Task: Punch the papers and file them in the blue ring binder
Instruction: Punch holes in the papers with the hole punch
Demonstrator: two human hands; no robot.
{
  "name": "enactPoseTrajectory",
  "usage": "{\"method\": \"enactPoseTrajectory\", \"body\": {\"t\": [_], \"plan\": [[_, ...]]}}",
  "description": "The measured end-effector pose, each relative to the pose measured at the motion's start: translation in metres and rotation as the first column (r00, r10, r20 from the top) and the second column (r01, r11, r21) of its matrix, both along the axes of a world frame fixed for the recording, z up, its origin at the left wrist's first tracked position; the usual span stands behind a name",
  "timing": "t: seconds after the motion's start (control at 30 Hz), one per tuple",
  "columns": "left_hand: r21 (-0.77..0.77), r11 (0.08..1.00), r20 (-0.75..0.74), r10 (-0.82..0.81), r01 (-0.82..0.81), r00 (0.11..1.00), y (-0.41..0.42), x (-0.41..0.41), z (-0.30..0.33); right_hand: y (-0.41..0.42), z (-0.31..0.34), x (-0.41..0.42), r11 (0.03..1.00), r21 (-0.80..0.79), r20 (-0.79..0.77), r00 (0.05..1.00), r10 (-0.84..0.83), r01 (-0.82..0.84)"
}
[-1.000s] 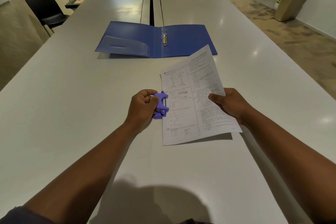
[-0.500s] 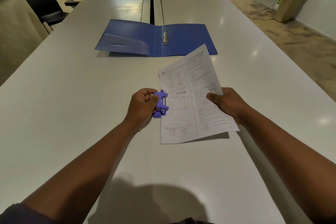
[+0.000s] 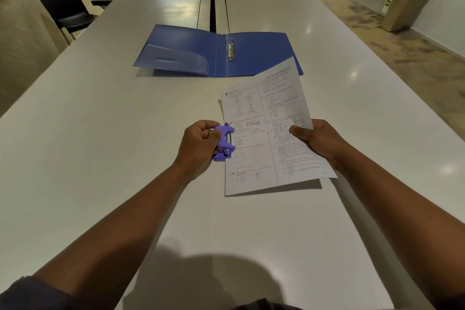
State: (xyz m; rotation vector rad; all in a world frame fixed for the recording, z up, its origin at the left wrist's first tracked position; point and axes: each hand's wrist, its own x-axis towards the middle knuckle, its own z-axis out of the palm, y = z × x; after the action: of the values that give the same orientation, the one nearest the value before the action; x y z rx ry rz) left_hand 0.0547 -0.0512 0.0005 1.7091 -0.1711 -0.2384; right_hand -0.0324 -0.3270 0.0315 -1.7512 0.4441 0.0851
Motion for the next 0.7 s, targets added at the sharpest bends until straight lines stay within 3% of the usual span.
{"method": "enactPoseTrajectory", "body": {"t": [0.7], "plan": [[-0.049, 0.999, -0.046, 0.011, -0.013, 0.999, -0.0006, 0.0010, -0.0014, 0.0026, 0.0018, 0.0008, 1.000, 0.023, -0.022, 1.000, 0.006, -0.006]]}}
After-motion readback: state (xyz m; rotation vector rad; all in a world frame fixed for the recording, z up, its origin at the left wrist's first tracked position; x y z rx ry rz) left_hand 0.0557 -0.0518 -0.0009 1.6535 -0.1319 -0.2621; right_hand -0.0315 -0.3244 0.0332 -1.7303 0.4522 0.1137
